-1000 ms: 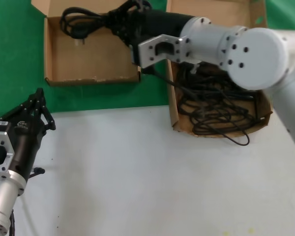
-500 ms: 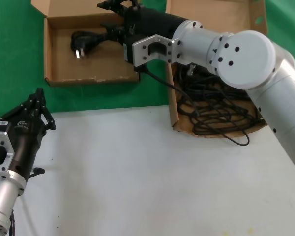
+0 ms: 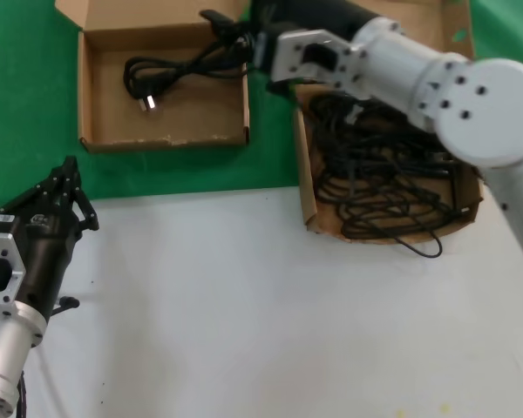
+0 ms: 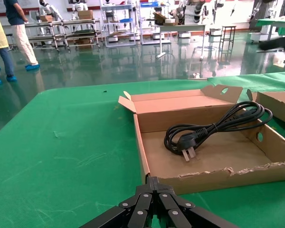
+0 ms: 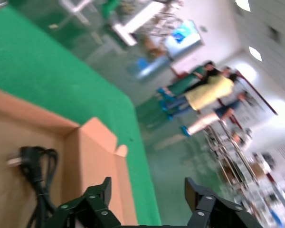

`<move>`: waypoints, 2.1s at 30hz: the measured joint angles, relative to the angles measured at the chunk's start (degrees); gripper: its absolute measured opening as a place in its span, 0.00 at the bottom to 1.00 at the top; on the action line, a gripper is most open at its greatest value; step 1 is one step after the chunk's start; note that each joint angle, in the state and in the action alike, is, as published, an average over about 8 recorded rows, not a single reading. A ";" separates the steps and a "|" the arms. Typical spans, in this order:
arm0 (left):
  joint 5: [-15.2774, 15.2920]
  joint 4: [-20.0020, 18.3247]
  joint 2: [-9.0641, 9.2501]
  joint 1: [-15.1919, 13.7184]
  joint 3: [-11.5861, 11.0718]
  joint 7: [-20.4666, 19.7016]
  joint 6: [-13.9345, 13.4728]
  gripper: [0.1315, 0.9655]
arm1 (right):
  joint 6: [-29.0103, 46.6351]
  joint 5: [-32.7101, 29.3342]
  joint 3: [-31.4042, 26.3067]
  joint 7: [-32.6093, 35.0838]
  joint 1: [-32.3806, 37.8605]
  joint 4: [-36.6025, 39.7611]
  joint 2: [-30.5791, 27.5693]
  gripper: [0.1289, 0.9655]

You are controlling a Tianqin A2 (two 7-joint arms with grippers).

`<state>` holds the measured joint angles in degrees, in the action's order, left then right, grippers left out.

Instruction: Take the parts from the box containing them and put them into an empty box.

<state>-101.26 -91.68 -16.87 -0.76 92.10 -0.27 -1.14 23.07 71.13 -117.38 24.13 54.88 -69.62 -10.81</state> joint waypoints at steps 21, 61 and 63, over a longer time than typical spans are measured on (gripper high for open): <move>0.00 0.00 0.00 0.00 0.00 0.00 0.00 0.02 | -3.55 10.65 13.35 -23.23 -12.04 -8.22 -3.01 0.87; -0.64 0.00 -0.11 0.26 -0.15 0.10 0.39 0.47 | -10.69 19.80 18.12 -23.34 -27.46 -12.88 -4.05 1.00; -0.70 0.00 -0.12 0.28 -0.16 0.10 0.42 0.53 | -11.19 20.29 18.42 -23.37 -28.57 -13.25 -4.15 1.00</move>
<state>-101.95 -91.68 -16.99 -0.47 91.94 -0.17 -0.71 11.88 91.42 -98.96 0.76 26.31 -82.87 -14.96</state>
